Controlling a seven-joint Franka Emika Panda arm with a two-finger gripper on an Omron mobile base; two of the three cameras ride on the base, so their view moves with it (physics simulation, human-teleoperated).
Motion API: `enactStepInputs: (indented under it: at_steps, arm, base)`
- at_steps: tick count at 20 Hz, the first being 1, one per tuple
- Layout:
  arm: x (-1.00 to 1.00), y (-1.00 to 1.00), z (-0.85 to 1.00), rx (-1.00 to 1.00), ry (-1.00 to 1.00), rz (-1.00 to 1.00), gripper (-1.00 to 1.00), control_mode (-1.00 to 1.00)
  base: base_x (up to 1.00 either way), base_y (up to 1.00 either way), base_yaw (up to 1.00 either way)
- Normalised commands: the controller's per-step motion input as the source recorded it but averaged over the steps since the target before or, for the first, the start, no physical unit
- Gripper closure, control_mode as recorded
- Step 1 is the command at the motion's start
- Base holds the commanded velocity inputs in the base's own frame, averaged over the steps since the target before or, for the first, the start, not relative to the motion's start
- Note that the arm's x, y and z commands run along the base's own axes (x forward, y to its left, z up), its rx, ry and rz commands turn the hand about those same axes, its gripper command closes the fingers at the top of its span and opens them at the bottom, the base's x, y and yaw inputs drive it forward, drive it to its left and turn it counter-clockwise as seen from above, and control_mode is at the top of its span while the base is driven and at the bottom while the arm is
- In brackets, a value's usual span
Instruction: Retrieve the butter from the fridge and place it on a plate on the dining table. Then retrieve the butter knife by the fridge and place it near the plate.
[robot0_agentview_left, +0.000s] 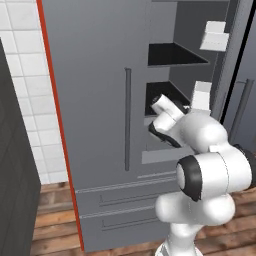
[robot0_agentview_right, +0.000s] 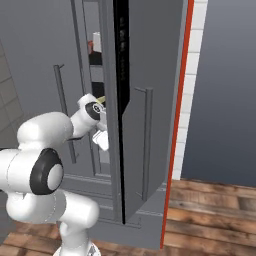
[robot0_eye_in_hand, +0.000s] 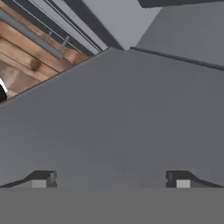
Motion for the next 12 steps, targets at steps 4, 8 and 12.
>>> enactStepInputs:
  at_steps: [4,8,12]
  arm:
    - [-0.98,-1.0,0.0,0.05,-0.11,-0.04,-1.0,-1.0]
    - [-1.0,-1.0,-0.02,0.12,-0.17,-0.01,-1.0,-1.0]
    - [-0.29,-0.58,-0.13,0.22,-0.17,0.0,-1.0,-1.0]
  base:
    - [0.0,0.0,0.0]
    - [0.0,0.0,0.0]
    - [0.0,0.0,0.0]
